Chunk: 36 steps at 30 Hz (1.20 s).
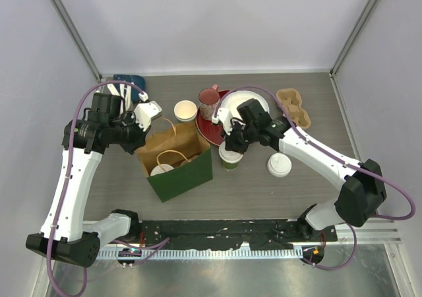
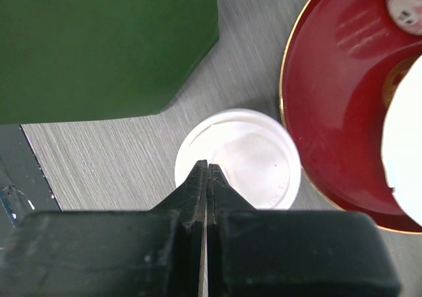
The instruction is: Pack the takeout coffee
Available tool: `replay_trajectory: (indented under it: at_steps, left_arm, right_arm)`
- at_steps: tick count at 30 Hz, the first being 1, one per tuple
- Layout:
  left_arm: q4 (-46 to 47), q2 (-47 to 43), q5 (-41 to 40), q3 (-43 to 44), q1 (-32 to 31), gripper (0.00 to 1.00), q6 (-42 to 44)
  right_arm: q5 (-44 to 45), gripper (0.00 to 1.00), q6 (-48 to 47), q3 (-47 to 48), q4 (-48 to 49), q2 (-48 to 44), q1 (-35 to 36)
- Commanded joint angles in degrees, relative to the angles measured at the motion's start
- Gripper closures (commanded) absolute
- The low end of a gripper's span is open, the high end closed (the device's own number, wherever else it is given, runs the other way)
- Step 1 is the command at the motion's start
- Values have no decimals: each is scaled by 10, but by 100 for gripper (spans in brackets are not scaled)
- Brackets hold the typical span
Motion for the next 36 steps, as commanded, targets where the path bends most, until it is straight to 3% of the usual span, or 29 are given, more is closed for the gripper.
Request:
replay_trajectory:
  at_steps: [1, 5, 8, 9, 10, 16, 25, 31, 36]
  left_arm:
    - [16, -4, 14, 6, 3, 100, 0]
    - [14, -6, 14, 5, 3, 100, 1]
    - [14, -8, 15, 4, 4, 100, 1]
    - [13, -9, 15, 4, 3, 100, 2]
    - [13, -9, 15, 4, 3, 100, 1]
    - [12, -8, 16, 3, 4, 100, 1]
    - [13, -9, 21, 3, 3, 100, 3]
    - [9, -8, 22, 2, 4, 100, 2]
    - [11, -6, 20, 4, 3, 100, 3]
  right_arm:
    - [-5, 99, -21, 64, -33, 1, 1]
    - [-11, 93, -36, 84, -55, -2, 1]
    - [-15, 63, -54, 88, -74, -6, 4]
    - [-8, 55, -56, 88, -83, -3, 9]
    - [6, 54, -57, 84, -92, -1, 17]
    - [55, 52, -56, 52, -78, -1, 50]
    - [107, 57, -56, 48, -70, 30, 54]
    - [101, 58, -58, 29, -52, 32, 57]
    - [98, 65, -58, 16, -49, 32, 59]
